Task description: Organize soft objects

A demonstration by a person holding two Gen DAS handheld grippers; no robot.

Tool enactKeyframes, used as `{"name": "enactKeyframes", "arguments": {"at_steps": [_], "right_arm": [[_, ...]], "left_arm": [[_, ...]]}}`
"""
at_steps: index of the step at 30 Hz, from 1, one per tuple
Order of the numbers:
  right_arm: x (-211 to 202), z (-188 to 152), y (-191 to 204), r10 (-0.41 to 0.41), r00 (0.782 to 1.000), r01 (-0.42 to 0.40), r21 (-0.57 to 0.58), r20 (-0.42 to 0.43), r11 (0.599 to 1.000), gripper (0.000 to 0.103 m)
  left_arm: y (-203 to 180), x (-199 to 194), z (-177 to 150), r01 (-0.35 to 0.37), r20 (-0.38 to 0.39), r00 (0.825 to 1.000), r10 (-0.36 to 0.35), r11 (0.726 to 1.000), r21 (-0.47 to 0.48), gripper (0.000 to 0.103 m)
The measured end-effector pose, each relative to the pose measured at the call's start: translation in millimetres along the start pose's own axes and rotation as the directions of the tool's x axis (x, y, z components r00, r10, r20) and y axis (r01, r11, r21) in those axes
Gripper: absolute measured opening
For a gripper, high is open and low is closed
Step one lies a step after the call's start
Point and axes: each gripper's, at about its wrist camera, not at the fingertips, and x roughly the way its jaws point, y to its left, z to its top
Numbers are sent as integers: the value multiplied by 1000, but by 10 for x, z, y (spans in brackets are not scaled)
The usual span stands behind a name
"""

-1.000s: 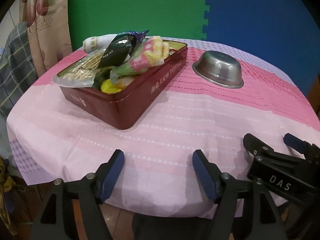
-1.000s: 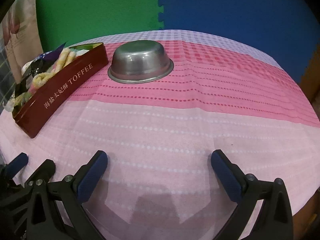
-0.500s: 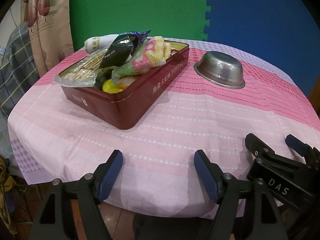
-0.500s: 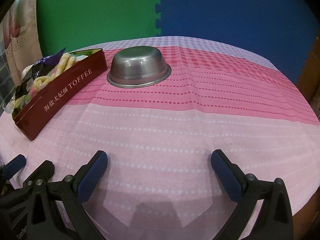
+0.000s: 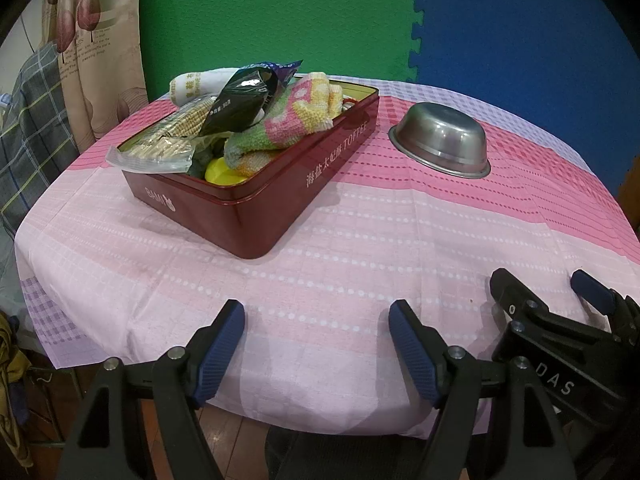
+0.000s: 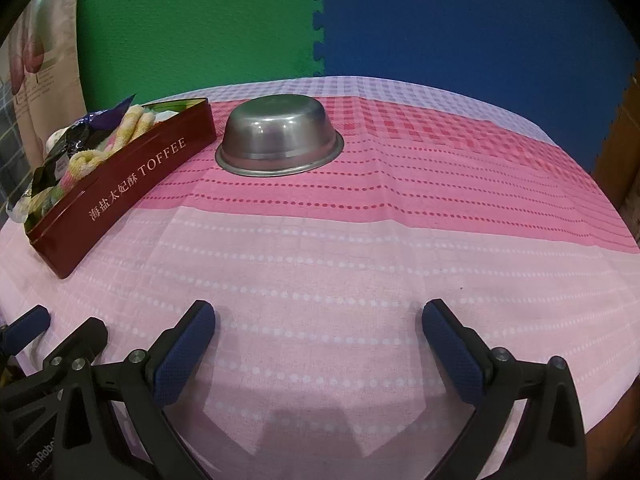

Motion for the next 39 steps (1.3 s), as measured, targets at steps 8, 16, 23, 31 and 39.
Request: {"name": "enactKeyframes", "arguments": {"at_steps": [8, 16, 23, 31, 39], "right_arm": [[-3, -1, -2, 0, 1000, 0, 0, 1, 1000, 103], [-2, 4, -2, 0, 1000, 0, -3, 6, 1000, 103], [-7, 2, -2, 1, 1000, 0, -4, 10, 1000, 103], [-13, -6, 4, -1, 1000, 1, -3, 14, 1000, 103], [-12, -7, 6, -2, 1000, 2, -4, 17, 1000, 103]], "left_arm": [[1, 0, 1, 2, 0, 1000, -2, 1000, -1, 77], [0, -1, 2, 1, 0, 1000, -1, 1000, -1, 77], [1, 1, 2, 2, 0, 1000, -2, 1000, -2, 77], [-1, 2, -2, 1, 0, 1000, -1, 1000, -3, 77], [-8, 0, -7, 1, 1, 1000, -1, 1000, -4, 78]]}}
